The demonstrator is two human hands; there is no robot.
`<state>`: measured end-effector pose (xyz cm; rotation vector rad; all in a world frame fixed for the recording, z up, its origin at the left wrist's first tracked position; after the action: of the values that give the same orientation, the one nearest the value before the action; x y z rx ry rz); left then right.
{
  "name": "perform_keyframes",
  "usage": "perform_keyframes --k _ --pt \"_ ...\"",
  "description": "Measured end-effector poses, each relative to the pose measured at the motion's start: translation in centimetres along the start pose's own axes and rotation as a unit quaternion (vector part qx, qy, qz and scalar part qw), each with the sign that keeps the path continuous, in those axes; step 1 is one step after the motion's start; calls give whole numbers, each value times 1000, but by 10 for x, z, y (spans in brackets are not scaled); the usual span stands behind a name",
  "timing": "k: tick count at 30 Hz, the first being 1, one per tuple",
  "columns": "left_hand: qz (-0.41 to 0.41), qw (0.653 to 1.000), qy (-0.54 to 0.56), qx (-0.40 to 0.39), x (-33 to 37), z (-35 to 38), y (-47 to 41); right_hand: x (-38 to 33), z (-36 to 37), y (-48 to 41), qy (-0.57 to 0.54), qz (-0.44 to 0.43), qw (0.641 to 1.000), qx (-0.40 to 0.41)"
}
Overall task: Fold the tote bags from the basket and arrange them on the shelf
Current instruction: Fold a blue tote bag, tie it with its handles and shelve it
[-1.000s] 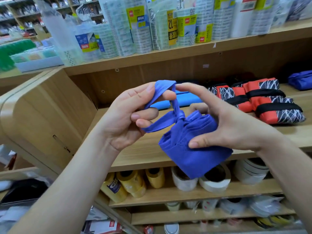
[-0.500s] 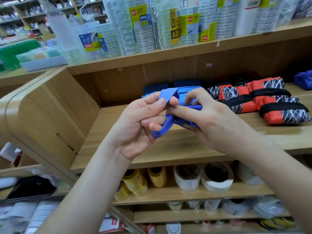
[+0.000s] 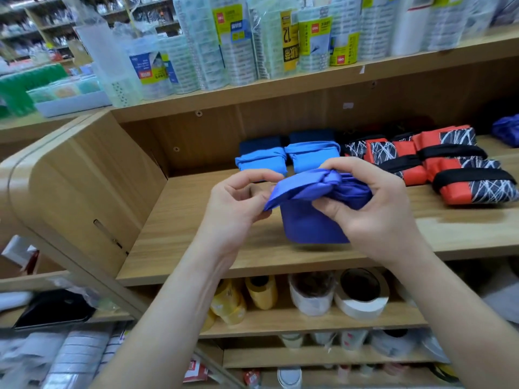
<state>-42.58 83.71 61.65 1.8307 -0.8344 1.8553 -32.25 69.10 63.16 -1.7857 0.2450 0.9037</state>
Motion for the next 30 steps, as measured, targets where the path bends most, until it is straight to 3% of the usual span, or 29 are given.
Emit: perform_keyframes --k 5,9,12,16,22,24,26,28,30 --pt "61 993 -52 -87 3 13 10 24 1 0 -131 150 980 12" --pt "209 956 -183 -99 9 15 18 38 -2 2 -241 258 934 58" --pt "222 959 -129 -121 11 12 21 42 1 6 -321 320 889 74" --pt "195 953 -86 -216 10 22 28 46 7 11 -370 365 850 80" --pt "176 971 -37 -160 8 24 24 51 10 13 -341 358 859 130" --pt "178 972 -28 -149 8 22 21 53 12 17 -365 372 842 137" --pt "181 973 -23 -141 8 19 18 47 22 26 -404 407 817 66" --pt "179 976 -9 -123 7 14 14 39 33 39 -379 442 813 -25" --pt "186 977 -8 -108 6 14 12 39 37 43 -356 454 816 -27"
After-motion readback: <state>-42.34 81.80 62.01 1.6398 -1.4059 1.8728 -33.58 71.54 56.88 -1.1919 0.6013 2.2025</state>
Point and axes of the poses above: each hand's wrist, its own y-axis away from the middle knuckle, its own z-axis out of the palm, x = y × z, the point moved 7 cm from there along -y, towards the middle knuckle, and after that the axes turned 8 degrees about x, right-handed, at the moved point
